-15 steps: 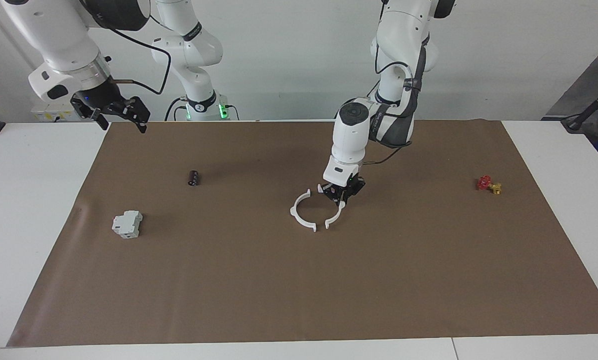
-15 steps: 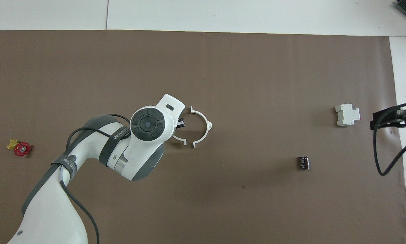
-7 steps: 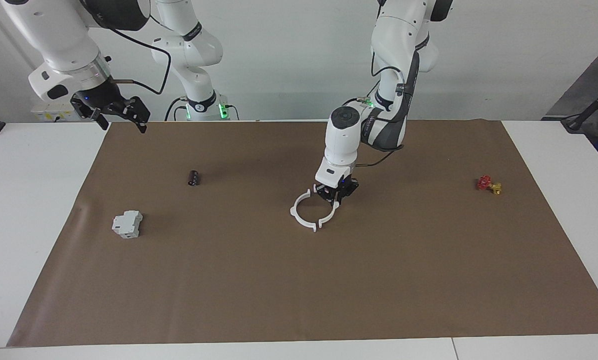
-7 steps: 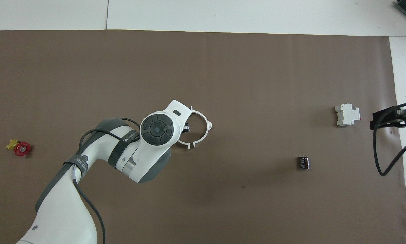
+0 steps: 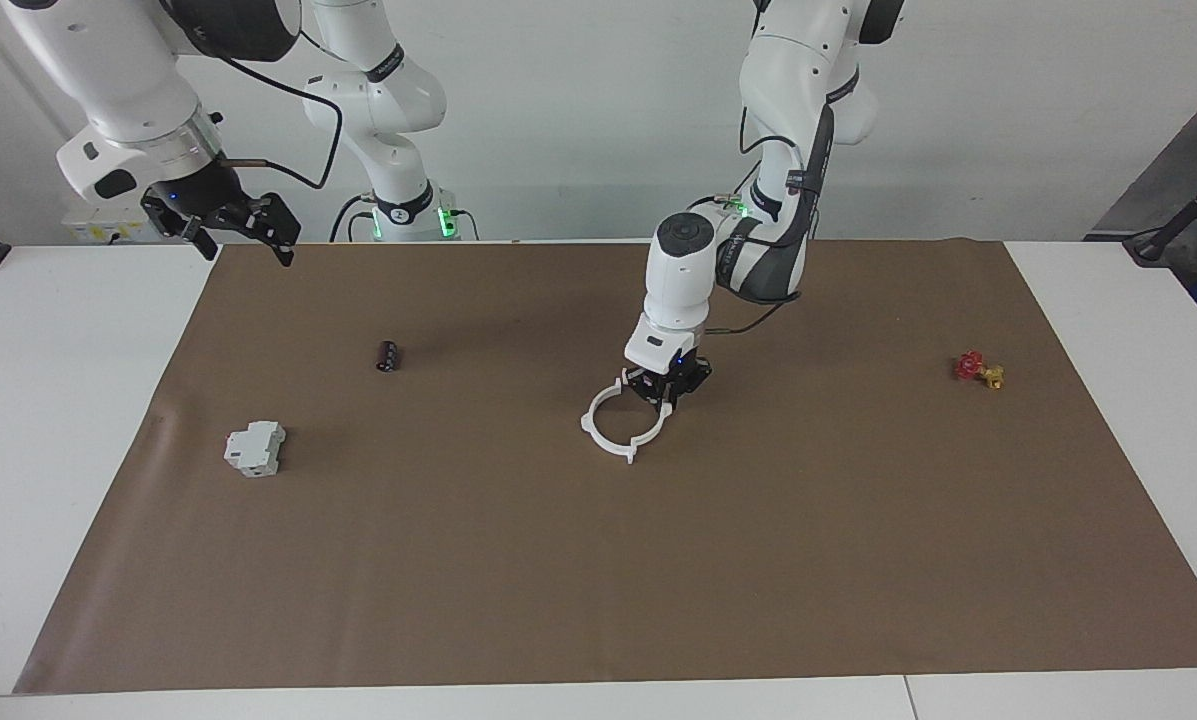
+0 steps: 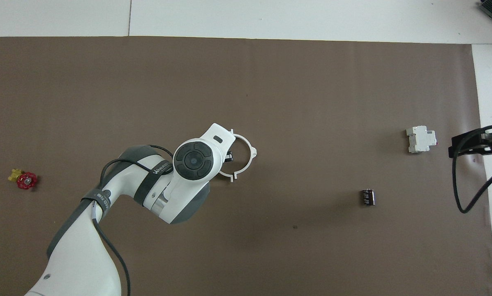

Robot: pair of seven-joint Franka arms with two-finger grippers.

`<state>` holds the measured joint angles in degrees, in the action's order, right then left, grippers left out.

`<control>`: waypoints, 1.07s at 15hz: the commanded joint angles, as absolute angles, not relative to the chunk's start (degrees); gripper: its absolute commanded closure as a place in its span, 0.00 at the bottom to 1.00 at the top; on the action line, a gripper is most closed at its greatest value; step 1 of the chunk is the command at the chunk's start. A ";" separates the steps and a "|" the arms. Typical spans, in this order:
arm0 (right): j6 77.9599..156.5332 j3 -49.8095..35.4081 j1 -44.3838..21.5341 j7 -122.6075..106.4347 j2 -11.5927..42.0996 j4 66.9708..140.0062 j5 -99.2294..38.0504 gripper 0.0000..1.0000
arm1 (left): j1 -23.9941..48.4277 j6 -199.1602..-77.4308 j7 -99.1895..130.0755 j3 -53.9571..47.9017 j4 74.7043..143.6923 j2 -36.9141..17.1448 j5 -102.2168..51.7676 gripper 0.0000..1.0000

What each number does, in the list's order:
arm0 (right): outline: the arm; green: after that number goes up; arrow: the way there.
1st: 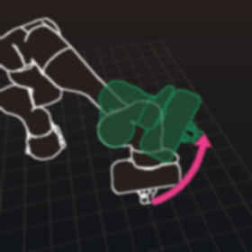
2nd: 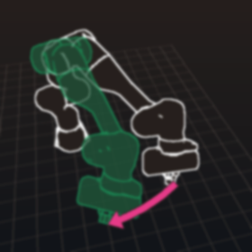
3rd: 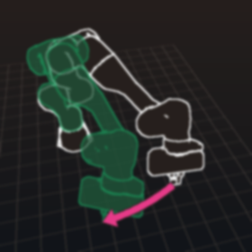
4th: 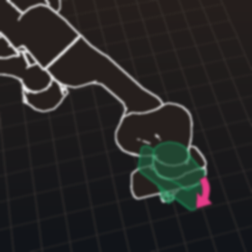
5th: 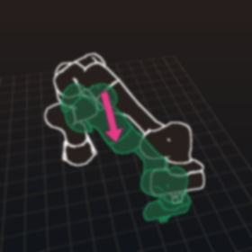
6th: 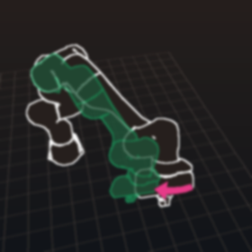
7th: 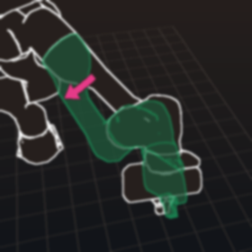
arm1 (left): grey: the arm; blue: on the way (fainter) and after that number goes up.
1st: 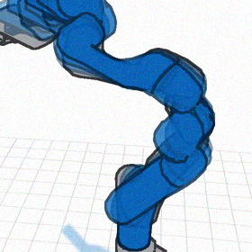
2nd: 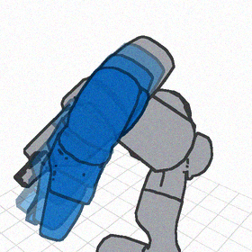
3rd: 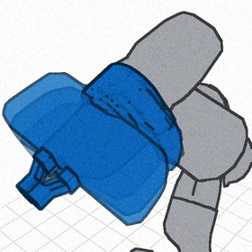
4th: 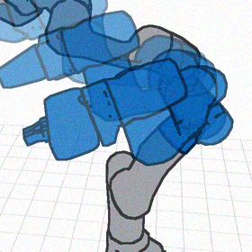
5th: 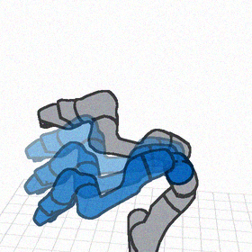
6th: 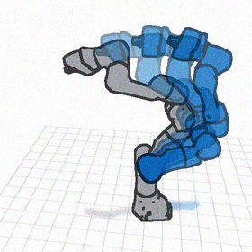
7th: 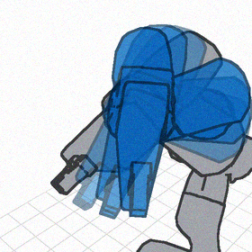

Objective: Assemble drain pipe with both arms
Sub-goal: 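Align and press the held half onto the placed half, closing the ring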

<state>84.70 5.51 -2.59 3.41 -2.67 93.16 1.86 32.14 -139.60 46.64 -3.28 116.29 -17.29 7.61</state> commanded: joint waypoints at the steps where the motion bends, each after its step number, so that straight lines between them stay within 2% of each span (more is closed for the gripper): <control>1: 85.08 4.92 -1.93 3.69 -3.96 94.31 1.49 0.00 | 32.96 -141.15 46.49 -2.46 116.90 -17.84 8.61 1.00; 16: 85.08 4.92 -1.93 3.78 -3.96 94.31 1.49 0.00 | 32.96 -142.03 47.37 -2.46 116.89 -18.11 8.53 1.00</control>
